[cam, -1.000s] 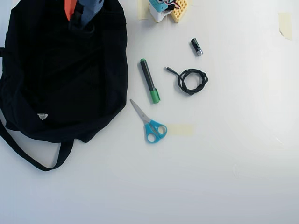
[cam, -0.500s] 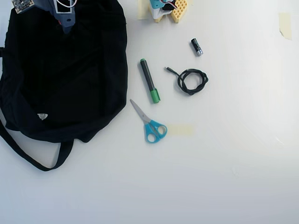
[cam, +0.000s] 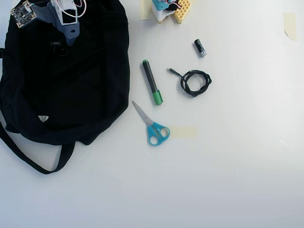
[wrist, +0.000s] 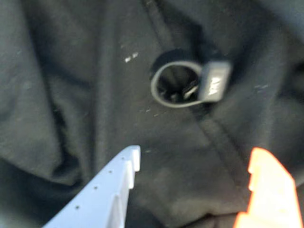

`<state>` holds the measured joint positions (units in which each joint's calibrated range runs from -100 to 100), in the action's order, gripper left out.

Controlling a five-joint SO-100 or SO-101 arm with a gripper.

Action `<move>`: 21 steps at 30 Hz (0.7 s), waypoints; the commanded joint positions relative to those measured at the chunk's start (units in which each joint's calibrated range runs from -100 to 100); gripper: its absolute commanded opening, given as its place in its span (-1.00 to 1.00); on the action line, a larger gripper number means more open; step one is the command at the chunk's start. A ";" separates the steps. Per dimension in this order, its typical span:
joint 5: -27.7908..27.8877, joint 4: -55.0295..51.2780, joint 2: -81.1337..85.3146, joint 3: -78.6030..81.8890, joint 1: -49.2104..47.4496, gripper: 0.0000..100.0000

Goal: Put the bike light into the black bag

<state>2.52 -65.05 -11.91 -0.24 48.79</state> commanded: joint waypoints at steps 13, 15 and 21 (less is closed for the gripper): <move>-6.40 -28.84 32.00 -2.37 -35.18 -0.96; -6.40 -32.19 33.91 -2.37 -41.53 -0.96; -6.34 -34.00 38.80 3.65 -50.96 -0.95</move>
<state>-3.83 -98.28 22.13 0.31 1.10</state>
